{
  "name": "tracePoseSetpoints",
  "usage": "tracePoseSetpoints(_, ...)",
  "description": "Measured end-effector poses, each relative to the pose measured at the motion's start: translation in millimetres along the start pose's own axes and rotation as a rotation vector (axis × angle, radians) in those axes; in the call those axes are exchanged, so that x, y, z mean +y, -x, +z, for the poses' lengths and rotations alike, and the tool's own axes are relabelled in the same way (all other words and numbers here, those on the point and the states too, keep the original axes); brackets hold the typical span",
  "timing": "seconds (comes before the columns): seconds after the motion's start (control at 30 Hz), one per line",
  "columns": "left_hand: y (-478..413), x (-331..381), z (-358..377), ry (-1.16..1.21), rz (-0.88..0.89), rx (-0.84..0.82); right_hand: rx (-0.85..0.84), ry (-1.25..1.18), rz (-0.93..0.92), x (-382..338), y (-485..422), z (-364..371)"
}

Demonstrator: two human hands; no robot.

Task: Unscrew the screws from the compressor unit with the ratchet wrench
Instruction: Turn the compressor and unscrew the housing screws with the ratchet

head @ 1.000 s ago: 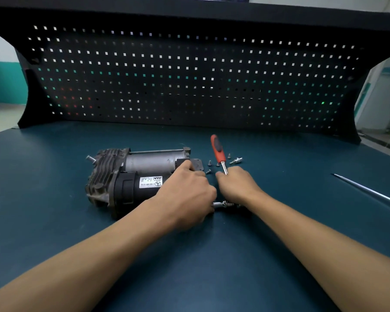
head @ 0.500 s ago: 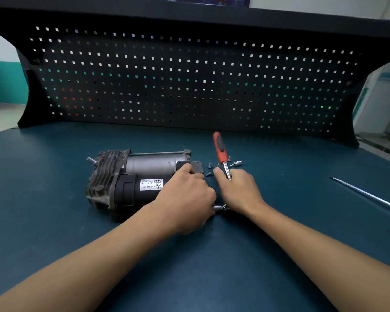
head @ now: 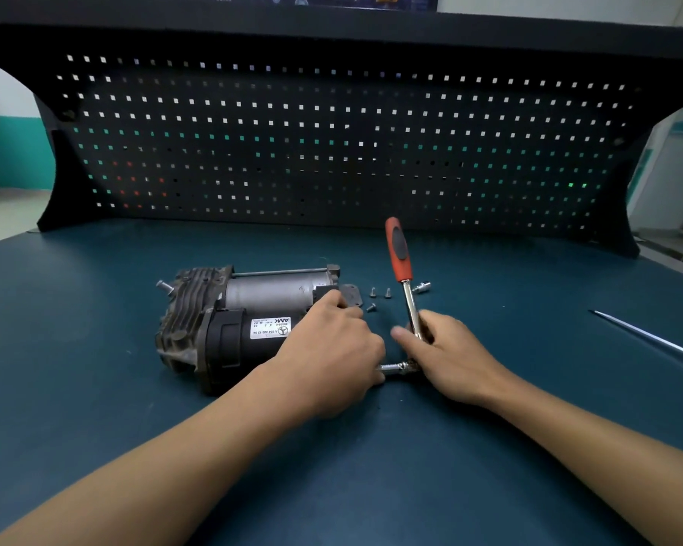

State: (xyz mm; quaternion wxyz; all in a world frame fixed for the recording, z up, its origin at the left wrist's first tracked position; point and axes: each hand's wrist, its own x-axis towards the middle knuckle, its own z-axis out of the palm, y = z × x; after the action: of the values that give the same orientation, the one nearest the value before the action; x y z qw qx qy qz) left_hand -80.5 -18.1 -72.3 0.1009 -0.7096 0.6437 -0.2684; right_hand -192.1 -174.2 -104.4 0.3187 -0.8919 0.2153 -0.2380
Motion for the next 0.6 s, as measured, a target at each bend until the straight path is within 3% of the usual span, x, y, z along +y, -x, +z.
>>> tracePoseSetpoints(0.17,0,0,1,0.010,-0.018,0.014,-0.379,-0.293,-0.092,14,5,-31)
tracePoseSetpoints(0.23,2,0,3,0.014,-0.024,0.025,-0.448,-0.329,-0.086,17,5,-38)
tracePoseSetpoints(0.6,3,-1,3,0.018,-0.035,0.017,-0.336,-0.300,-0.119,17,17,-41)
